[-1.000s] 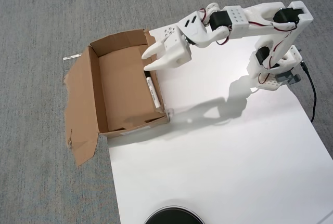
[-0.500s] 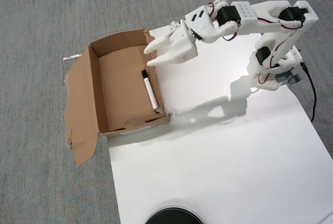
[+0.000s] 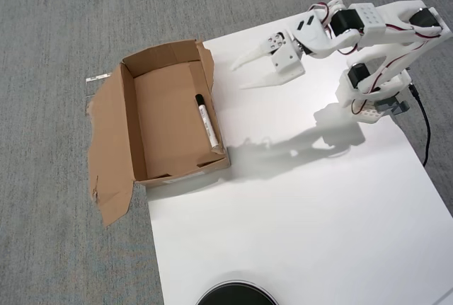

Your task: Grasp a pen and put it in the box.

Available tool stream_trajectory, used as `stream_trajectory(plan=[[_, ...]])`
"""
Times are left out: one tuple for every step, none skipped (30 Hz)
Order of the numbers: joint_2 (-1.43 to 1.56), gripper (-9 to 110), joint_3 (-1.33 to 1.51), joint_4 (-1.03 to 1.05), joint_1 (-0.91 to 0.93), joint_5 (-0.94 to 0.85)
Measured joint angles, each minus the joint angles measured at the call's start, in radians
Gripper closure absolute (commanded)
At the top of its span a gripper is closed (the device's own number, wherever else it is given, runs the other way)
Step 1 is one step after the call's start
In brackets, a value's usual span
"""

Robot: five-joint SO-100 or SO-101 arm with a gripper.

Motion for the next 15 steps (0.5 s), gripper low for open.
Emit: stream_trajectory(plan=[[0.012, 89, 0.008, 0.000, 0.000, -0.009], [0.035, 89, 0.029, 0.000, 0.000, -0.014], [0.067, 89, 0.066, 0.000, 0.000, -0.018], [0.081, 89, 0.086, 0.000, 0.000, -0.020], [0.087, 89, 0.092, 0.000, 0.000, -0.021], [0.094, 89, 0.100, 0.000, 0.000, -0.021], [0.114, 89, 0.120, 0.000, 0.000, -0.012], [0.160, 89, 0.170, 0.000, 0.000, 0.006], [0.224, 89, 0.241, 0.000, 0.000, 0.032], [0.290, 89, 0.311, 0.000, 0.000, 0.071], [0.348, 89, 0.374, 0.000, 0.000, 0.117], [0.402, 89, 0.433, 0.000, 0.000, 0.170], [0.449, 89, 0.488, 0.000, 0.000, 0.232], [0.491, 89, 0.540, 0.000, 0.000, 0.296], [0.529, 89, 0.589, 0.000, 0.000, 0.364]])
